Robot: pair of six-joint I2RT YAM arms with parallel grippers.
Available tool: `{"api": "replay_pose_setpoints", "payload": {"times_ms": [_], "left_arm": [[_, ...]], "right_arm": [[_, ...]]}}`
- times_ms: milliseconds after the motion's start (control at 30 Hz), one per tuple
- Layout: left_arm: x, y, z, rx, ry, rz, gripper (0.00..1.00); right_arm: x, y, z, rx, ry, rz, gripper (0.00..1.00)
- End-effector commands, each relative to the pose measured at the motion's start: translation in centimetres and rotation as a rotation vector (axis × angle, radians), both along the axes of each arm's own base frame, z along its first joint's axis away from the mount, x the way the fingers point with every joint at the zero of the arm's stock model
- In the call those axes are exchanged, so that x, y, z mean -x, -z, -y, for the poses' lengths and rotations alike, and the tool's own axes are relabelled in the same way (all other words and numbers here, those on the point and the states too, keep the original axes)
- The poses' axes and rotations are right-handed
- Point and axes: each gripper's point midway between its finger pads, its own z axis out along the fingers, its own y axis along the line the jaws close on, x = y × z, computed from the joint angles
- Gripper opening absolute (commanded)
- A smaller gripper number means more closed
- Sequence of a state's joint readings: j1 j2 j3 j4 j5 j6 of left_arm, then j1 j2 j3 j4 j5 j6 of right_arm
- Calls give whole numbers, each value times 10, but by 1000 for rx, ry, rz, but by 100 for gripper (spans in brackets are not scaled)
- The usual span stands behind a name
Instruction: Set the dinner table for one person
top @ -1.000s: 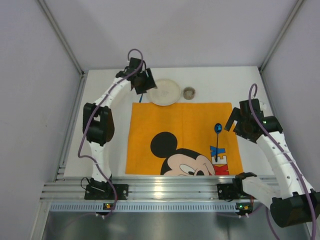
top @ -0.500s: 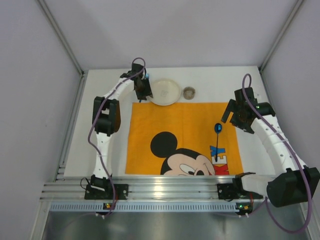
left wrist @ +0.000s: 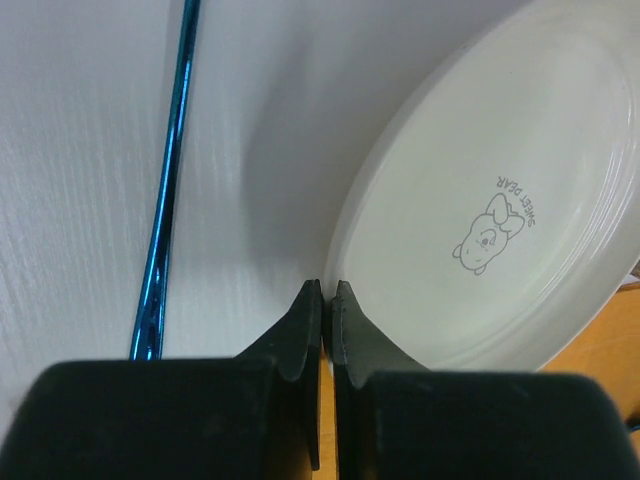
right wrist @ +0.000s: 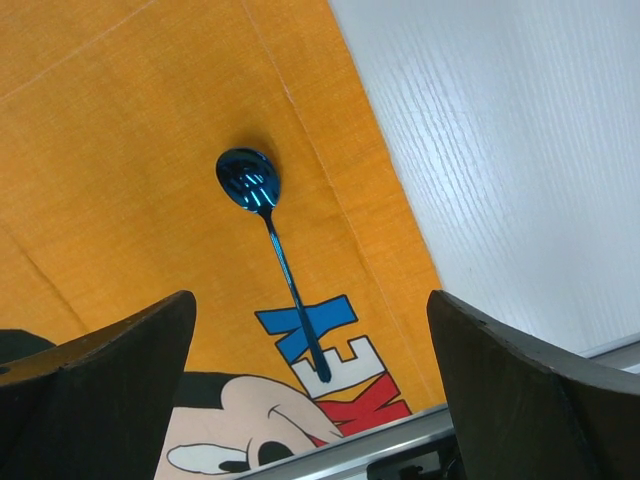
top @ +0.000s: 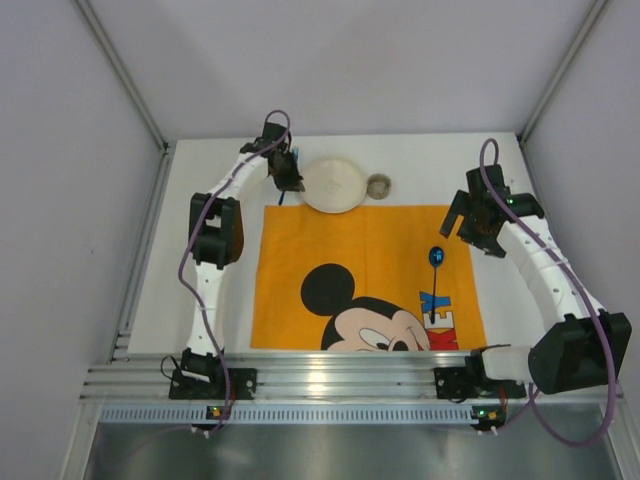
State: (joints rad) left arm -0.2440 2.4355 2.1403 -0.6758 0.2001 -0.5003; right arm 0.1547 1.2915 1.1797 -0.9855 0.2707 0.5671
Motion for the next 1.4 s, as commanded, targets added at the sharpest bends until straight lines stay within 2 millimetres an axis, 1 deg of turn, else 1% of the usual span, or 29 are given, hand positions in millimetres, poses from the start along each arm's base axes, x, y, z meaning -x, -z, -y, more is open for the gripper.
{"api": "replay_pose_setpoints", "payload": {"times_ms": [0,133,200,233,300,333,367,467,500,533,667,733,767,800,833,867,900,967,1000,1033,1067,1100,1167,1200,1233,1267,1300,1333,1367], "left_arm": [[-13,-99,18,123,75,208,0],[18,-123,30,173,178,240,0],[36,-117,27,123,221,227,0],[54,-94,26,109,237,169,0],[77,-101,24,110,270,170,0],[100,-80,24,115,293,107,0],[112,-93,24,123,317,132,0],[158,-72,33,135,398,68,0],[169,-74,36,125,429,76,0],[191,-59,43,108,463,27,0],[228,-32,53,63,499,-65,0],[246,-25,67,66,540,-89,0],[250,-24,71,55,548,-91,0],[252,-20,73,35,551,-91,0],[258,-16,80,31,571,-104,0],[259,-14,81,28,565,-112,0],[260,-11,82,28,564,-118,0],[263,-4,82,9,556,-139,0],[264,-2,81,-2,554,-144,17],[267,-1,81,0,561,-149,28],[266,-2,80,-6,559,-143,50],[267,-2,79,-13,558,-139,98],[267,-5,77,-26,554,-134,98],[265,-6,75,-34,548,-131,98],[263,-9,75,-37,546,-129,98],[262,-10,75,-40,543,-129,99],[261,-11,76,-42,544,-130,99],[259,-15,76,-41,541,-131,99],[258,-16,75,-47,537,-133,99]], "right_arm": [[-15,-21,0,-14,-14,82,100],[-13,-21,0,-10,-31,95,100],[-13,-20,-2,-19,-40,103,100],[-13,-20,-3,-22,-45,106,100],[-13,-19,-5,-29,-55,107,100],[-12,-19,-6,-37,-60,108,100],[-14,-19,-7,-40,-65,113,100],[-21,-22,-14,-64,-99,129,100],[-29,-23,-19,-82,-120,147,100],[-35,-25,-31,-130,-165,159,100],[-76,-43,-60,-228,-270,253,100],[-94,-34,-68,-250,-288,231,100],[-109,-46,-70,-251,-300,266,100],[-121,-32,-74,-256,-302,234,100],[-135,-42,-79,-270,-320,261,100],[-145,-41,-82,-279,-324,266,100],[-156,-26,-87,-302,-329,233,100],[-179,-33,-97,-335,-331,262,100],[-189,-15,-101,-350,-323,226,100],[-196,-11,-105,-365,-322,222,100],[-208,-18,-111,-377,-323,245,100],[-216,3,-114,-379,-312,204,100],[-232,4,-120,-393,-290,209,100],[-239,24,-122,-393,-277,173,100],[-244,30,-122,-386,-263,167,100],[-253,24,-128,-391,-264,180,100],[-258,45,-129,-378,-256,145,100],[-269,36,-132,-367,-262,172,100],[-268,42,-137,-360,-270,148,99]]}}
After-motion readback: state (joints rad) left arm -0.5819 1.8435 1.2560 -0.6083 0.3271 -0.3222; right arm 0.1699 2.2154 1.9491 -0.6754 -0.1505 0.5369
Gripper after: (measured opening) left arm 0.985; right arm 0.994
